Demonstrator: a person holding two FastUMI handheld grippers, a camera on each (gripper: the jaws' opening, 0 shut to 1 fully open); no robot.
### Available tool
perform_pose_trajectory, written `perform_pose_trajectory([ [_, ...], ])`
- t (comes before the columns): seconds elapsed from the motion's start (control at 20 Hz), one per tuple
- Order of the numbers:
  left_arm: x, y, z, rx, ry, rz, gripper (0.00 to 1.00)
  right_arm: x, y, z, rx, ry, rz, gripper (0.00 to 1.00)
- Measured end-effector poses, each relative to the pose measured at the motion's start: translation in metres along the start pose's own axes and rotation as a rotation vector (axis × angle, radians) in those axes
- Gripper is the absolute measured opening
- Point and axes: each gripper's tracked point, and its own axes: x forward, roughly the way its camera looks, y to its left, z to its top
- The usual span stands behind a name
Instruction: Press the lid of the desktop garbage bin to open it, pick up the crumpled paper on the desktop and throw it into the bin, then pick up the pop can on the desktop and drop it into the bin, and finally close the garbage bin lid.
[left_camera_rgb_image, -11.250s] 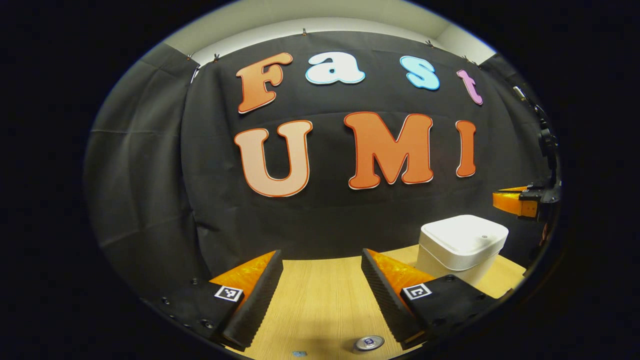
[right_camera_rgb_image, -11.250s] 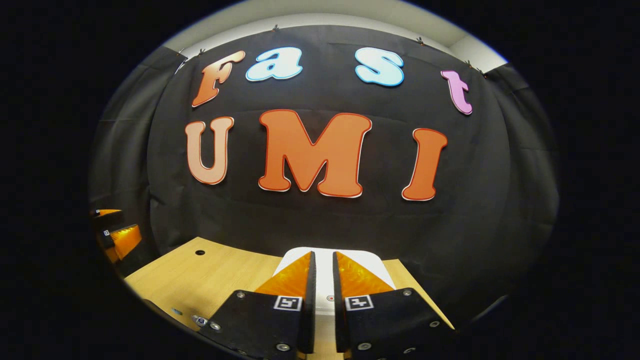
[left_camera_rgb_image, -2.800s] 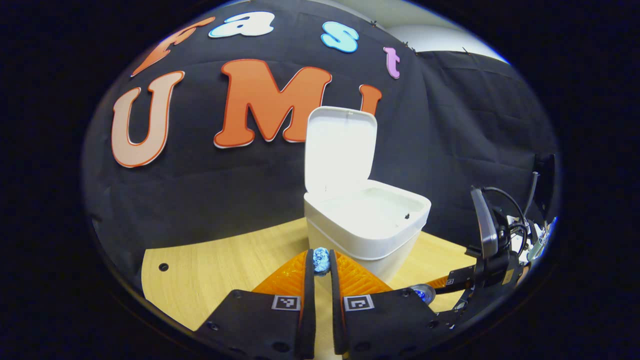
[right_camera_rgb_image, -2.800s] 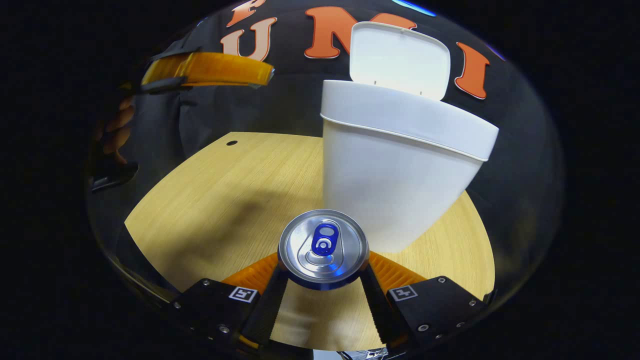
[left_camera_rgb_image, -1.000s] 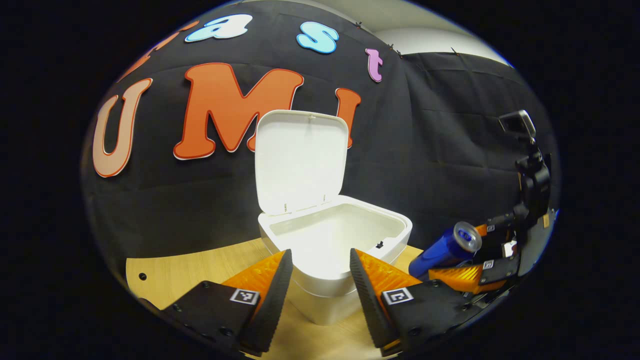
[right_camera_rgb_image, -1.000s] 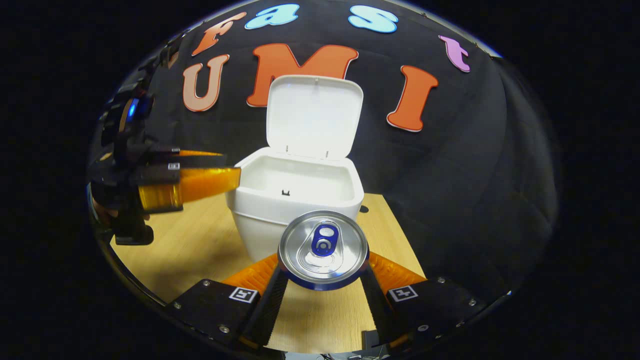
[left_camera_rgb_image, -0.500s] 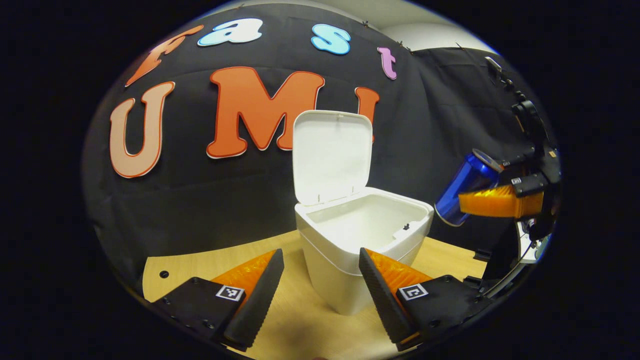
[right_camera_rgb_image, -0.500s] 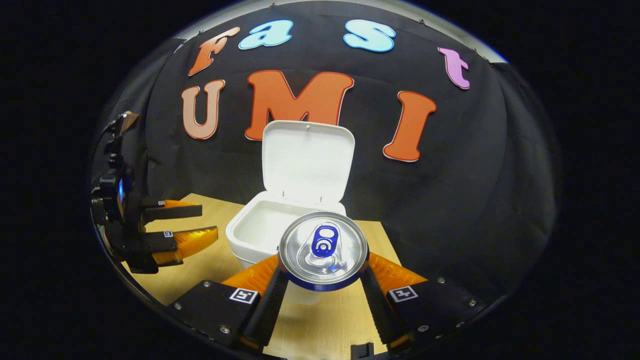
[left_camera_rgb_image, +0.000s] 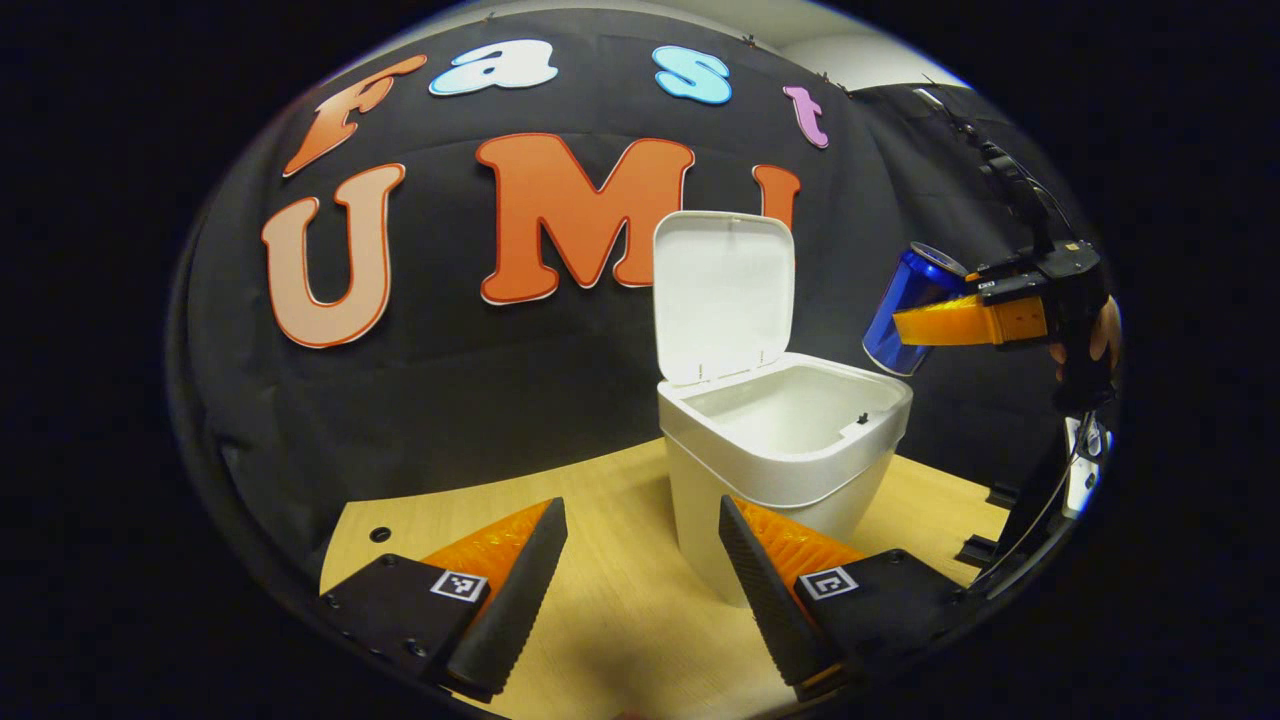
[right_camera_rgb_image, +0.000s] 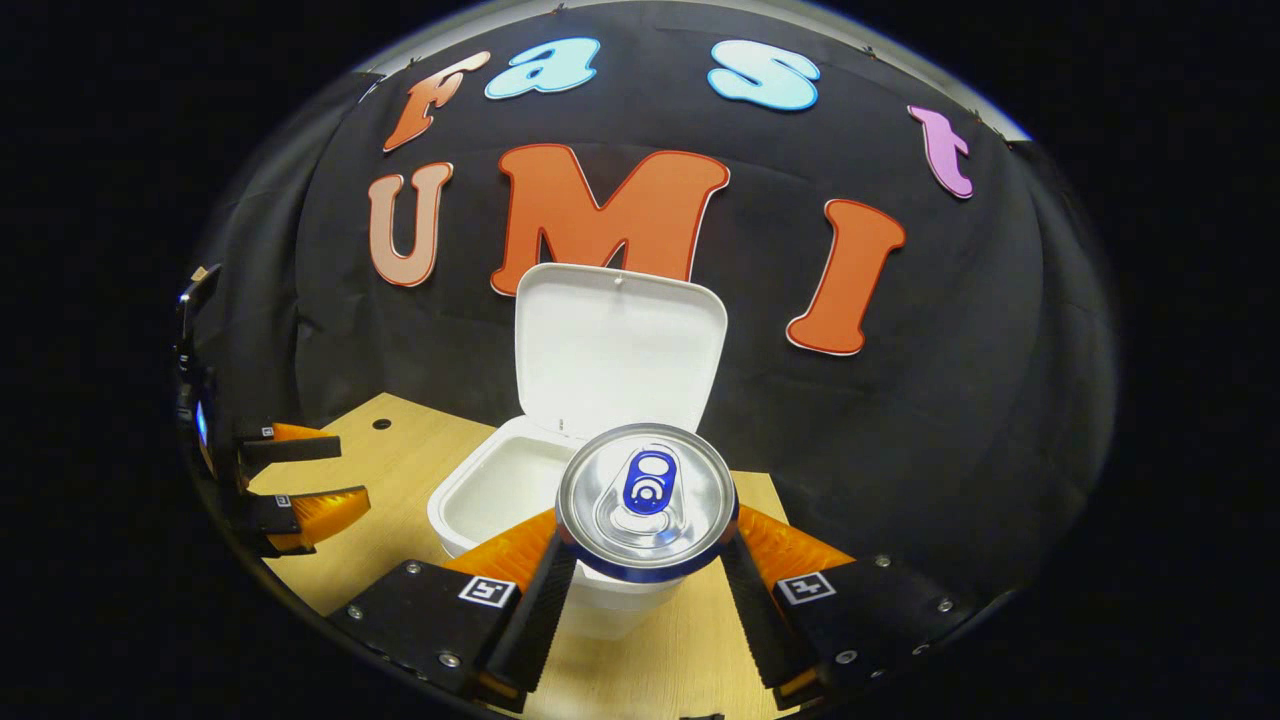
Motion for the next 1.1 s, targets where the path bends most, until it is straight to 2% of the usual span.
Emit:
perform_pose_trajectory([
  [0.15, -0.01, 0.013, -0.007, -0.025, 0.011, 0.057, 0.97, 0.015, 0.002, -0.008, 0.007, 0.023, 0.039, 0.8],
  [0.2, -0.013, 0.017, -0.01, -0.032, 0.014, 0.079, 0.97, 0.018, 0.001, -0.009, 0.006, 0.025, 0.047, 0.75],
  [0.35, -0.023, 0.024, -0.022, -0.076, 0.042, 0.132, 0.97, 0.03, -0.003, -0.013, -0.007, 0.033, 0.064, 0.75],
  [0.4, -0.027, 0.027, -0.025, -0.092, 0.05, 0.15, 0.95, 0.033, -0.004, -0.019, -0.017, 0.044, 0.07, 0.8],
  [0.55, -0.035, 0.032, -0.031, -0.087, 0.062, 0.208, 0.99, 0.035, 0.006, -0.023, -0.026, 0.067, 0.126, 0.8],
  [0.75, -0.04, 0.022, -0.04, -0.089, 0.082, 0.234, 0.97, 0.043, 0.012, -0.036, -0.083, 0.101, 0.158, 0.8],
  [0.8, -0.042, 0.019, -0.04, -0.094, 0.085, 0.237, 0.97, 0.043, 0.013, -0.04, -0.088, 0.111, 0.167, 0.75],
  [0.85, -0.042, 0.016, -0.04, -0.099, 0.087, 0.239, 0.98, 0.043, 0.015, -0.043, -0.085, 0.12, 0.176, 0.8],
  [0.95, -0.042, 0.013, -0.041, -0.105, 0.092, 0.241, 0.98, 0.043, 0.016, -0.042, -0.073, 0.118, 0.185, 0.8],
  [1.0, -0.043, 0.012, -0.042, -0.105, 0.093, 0.244, 0.97, 0.044, 0.015, -0.044, -0.07, 0.122, 0.188, 0.75],
  [1.05, -0.043, 0.012, -0.041, -0.106, 0.095, 0.245, 1.0, 0.044, 0.014, -0.044, -0.066, 0.125, 0.189, 0.8],
  [1.1, -0.043, 0.013, -0.042, -0.107, 0.097, 0.248, 0.98, 0.044, 0.014, -0.043, -0.062, 0.124, 0.19, 0.81],
])
